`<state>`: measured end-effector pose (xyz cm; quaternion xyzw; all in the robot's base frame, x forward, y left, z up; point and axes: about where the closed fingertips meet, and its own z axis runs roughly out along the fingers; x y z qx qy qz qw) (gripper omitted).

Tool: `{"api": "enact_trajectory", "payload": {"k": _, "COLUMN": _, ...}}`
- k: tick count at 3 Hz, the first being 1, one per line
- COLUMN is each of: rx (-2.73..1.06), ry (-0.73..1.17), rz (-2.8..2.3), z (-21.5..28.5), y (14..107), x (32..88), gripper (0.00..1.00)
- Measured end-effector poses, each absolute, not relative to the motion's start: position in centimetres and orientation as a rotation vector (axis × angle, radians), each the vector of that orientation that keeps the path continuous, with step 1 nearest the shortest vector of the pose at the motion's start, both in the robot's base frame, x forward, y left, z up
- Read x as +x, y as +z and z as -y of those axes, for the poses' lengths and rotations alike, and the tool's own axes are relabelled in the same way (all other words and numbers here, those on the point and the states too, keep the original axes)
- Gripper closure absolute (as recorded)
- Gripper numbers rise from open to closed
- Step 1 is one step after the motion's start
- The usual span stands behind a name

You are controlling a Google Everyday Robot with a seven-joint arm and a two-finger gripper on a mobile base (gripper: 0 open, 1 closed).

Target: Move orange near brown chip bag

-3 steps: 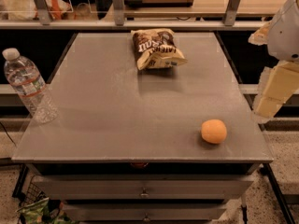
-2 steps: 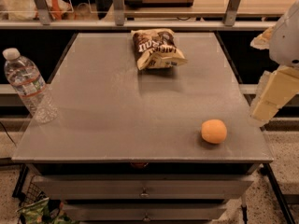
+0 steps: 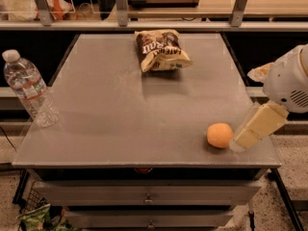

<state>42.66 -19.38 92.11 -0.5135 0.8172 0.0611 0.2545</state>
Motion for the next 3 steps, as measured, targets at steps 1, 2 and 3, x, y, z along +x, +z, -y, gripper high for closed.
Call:
{"api": "enact_trajectory", "payload": {"k": 1, "rx": -1.353, "ry": 0.219, "rz": -2.192, "z": 18.4, "y": 89.4, "x": 43.4, "gripper": 0.00}}
{"api": "enact_trajectory", "payload": {"k": 2, "rx": -1.344, "ry": 0.250, "rz": -2.181, "z": 17.6, "y": 86.8, "x": 42.9, "gripper": 0.00}}
{"api": "enact_trajectory", "payload": {"k": 3, "rx": -1.355, "ry": 0.266, "rz": -2.180, "z": 17.3, "y": 86.4, "x": 42.3, "gripper": 0.00}}
